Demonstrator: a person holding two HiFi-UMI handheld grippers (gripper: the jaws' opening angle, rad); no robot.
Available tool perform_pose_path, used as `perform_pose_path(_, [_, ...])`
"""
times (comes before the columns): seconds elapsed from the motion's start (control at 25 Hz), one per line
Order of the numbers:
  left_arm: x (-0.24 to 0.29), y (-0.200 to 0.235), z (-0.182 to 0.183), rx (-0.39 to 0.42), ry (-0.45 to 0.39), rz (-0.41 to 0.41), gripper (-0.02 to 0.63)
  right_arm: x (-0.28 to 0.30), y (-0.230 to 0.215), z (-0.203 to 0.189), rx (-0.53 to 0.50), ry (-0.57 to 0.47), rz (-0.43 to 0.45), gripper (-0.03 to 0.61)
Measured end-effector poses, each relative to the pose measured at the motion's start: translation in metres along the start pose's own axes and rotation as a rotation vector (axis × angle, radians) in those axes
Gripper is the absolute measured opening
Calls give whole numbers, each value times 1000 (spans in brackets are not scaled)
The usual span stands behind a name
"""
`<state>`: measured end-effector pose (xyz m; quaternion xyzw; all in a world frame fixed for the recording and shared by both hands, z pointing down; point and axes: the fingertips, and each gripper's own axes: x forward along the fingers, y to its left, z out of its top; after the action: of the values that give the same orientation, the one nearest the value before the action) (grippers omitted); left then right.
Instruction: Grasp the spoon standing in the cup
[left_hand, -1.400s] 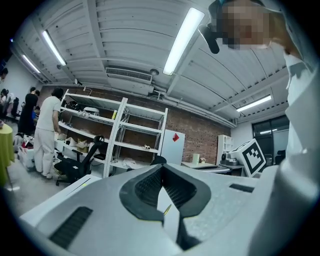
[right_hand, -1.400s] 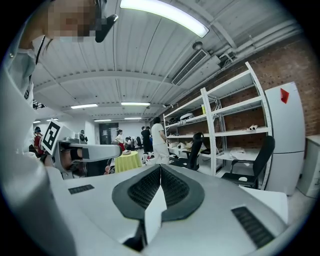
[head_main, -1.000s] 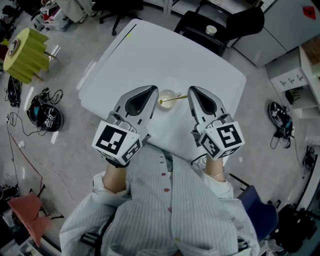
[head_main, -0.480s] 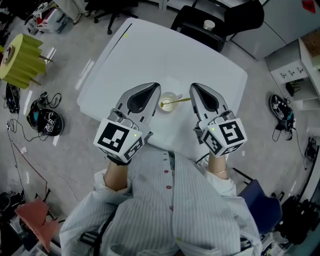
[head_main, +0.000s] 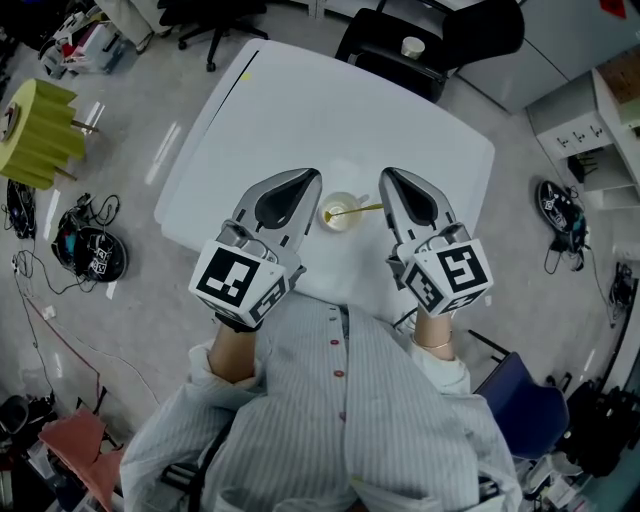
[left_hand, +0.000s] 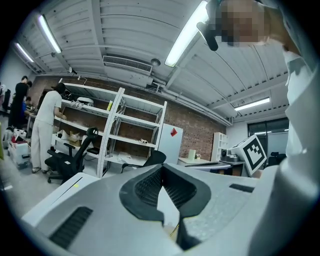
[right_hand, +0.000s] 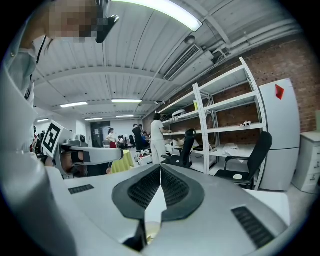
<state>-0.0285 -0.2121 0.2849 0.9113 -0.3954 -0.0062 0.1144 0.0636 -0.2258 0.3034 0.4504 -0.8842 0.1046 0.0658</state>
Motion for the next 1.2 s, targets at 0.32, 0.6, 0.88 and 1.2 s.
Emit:
perform_pose_path(0.32, [5,5,-10,-18,22,-19,8,3,-5,-7,14,15,-32,11])
perform_pose_path(0.6, [8,4,-24,-28,55,-27,8,-2,-10,-22,53,20,-59,11])
perform_pose_path(0.88, [11,2,-44,-35,98,-35,8,-9,-18,-38,91,23,-95,15])
perform_pose_path(1.2, [15,2,-67,-50,142,-44,8,-15,-28,-66,142,59,-144,113])
